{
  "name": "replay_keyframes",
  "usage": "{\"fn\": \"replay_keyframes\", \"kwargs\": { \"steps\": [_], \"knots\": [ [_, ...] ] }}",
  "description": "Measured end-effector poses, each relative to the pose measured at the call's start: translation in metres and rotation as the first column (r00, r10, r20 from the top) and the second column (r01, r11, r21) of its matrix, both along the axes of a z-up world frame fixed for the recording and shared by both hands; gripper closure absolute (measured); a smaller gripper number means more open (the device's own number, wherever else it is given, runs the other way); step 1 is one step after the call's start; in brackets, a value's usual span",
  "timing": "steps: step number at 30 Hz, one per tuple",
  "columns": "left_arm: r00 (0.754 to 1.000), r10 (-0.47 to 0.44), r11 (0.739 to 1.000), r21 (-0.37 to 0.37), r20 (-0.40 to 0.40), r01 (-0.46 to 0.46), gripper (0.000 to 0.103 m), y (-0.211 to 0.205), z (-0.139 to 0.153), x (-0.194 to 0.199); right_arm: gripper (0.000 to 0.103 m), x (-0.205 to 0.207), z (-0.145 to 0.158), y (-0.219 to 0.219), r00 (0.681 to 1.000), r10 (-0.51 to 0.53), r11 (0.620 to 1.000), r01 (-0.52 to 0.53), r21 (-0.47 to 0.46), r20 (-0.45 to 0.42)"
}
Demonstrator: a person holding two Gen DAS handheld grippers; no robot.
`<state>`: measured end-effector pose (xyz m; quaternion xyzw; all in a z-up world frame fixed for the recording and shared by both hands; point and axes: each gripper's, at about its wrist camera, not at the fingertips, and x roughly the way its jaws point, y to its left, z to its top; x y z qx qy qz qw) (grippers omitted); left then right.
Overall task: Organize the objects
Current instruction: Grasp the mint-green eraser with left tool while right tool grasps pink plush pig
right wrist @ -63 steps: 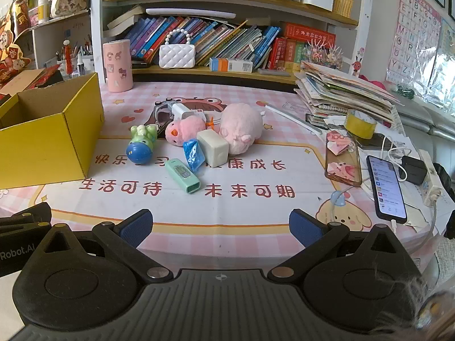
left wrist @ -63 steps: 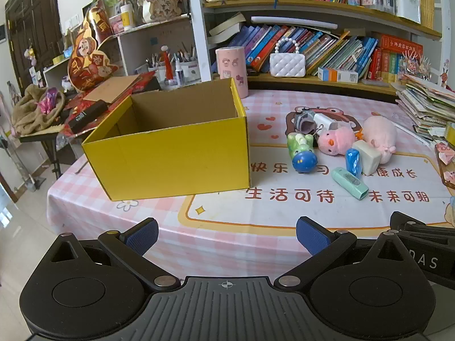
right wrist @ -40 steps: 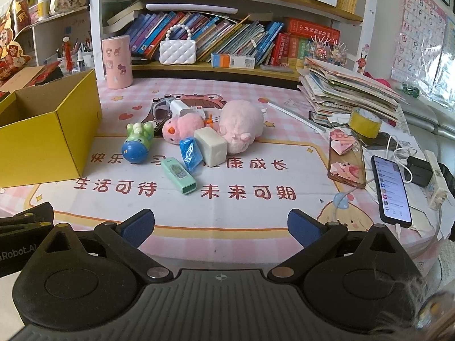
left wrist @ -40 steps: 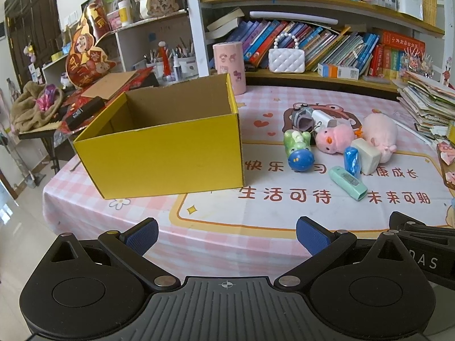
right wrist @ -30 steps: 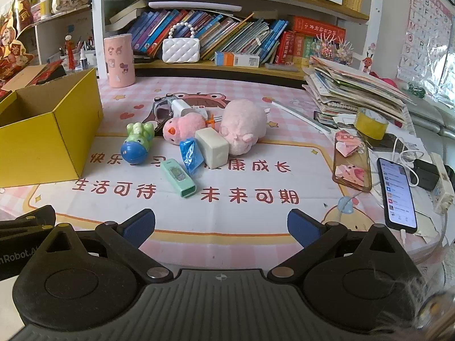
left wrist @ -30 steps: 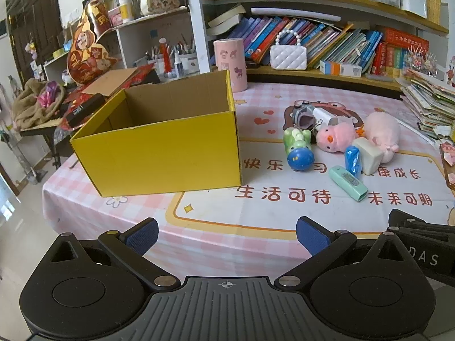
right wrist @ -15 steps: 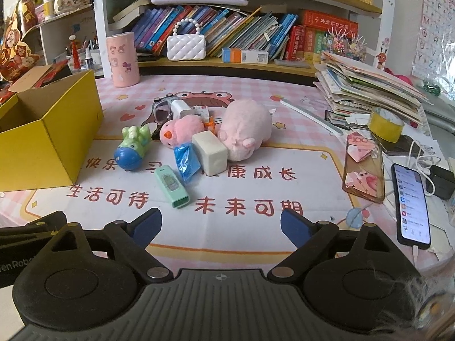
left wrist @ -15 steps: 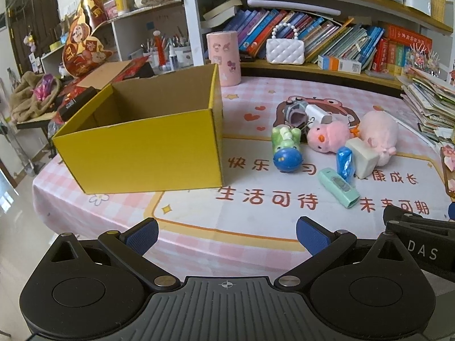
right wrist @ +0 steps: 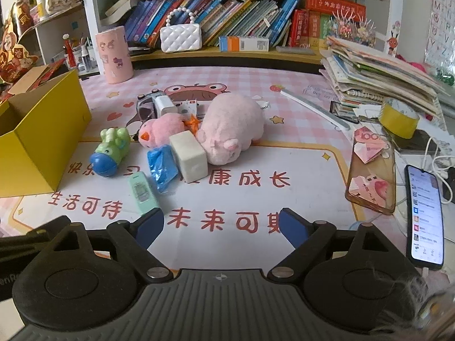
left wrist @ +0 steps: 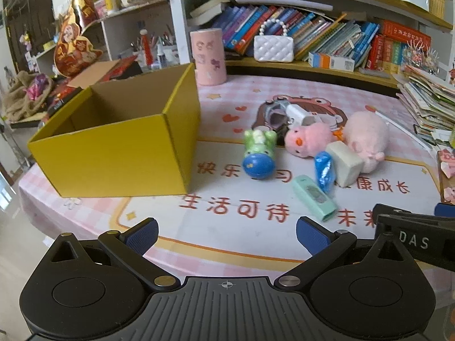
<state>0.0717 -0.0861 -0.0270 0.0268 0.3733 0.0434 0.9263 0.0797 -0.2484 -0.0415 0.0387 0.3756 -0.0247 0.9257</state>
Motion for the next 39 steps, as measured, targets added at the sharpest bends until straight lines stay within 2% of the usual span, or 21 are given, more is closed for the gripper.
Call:
{"fn": "replay_keyframes", "kwargs": {
  "steps": [5, 8, 11, 17, 27, 33, 36, 37, 39],
  "knots": [
    [0.999, -0.011, 1.000, -0.016, -0.032, 0.010, 0.000, -0.008, -0.002, 0.013, 0.019, 0.013, -0.003, -0.014, 1.000, 0.016, 0.998, -0.015, 0.053, -0.006],
    [0.999, -0.026, 0.998, -0.057, -0.029, 0.025, 0.000, -0.010, -0.001, 0.020, 0.019, 0.023, -0.002, -0.024, 1.000, 0.015, 0.996, -0.016, 0.088, 0.020],
    [0.999, -0.031, 0.997, -0.068, -0.042, 0.028, 0.000, -0.016, -0.002, 0.033, 0.019, 0.033, 0.001, -0.035, 0.999, -0.003, 0.995, -0.003, 0.105, 0.048],
    [0.994, -0.062, 0.989, -0.141, -0.085, 0.050, 0.007, -0.028, -0.015, 0.057, 0.013, 0.055, 0.005, -0.059, 0.995, -0.060, 0.990, 0.049, 0.135, 0.076],
    [0.984, -0.127, 0.984, -0.139, -0.122, 0.110, 0.028, -0.064, -0.036, 0.087, 0.014, 0.071, 0.006, -0.090, 0.990, -0.107, 0.981, 0.089, 0.173, 0.094],
    [0.984, -0.101, 0.990, -0.111, -0.147, 0.085, 0.051, -0.069, -0.049, 0.101, 0.015, 0.089, 0.004, -0.083, 0.992, -0.080, 0.983, 0.062, 0.172, 0.099],
    [0.987, -0.098, 0.993, -0.075, -0.129, 0.089, 0.065, -0.070, -0.050, 0.101, 0.015, 0.105, 0.001, -0.078, 0.993, -0.072, 0.985, 0.056, 0.164, 0.092],
    [0.988, -0.094, 0.994, -0.075, -0.126, 0.085, 0.079, -0.068, -0.050, 0.100, 0.015, 0.112, 0.000, -0.075, 0.994, -0.074, 0.985, 0.060, 0.160, 0.085],
    [0.987, -0.089, 0.994, -0.082, -0.130, 0.079, 0.079, -0.061, -0.048, 0.101, 0.011, 0.125, -0.004, -0.071, 0.994, -0.085, 0.985, 0.073, 0.155, 0.070]
  ]
}}
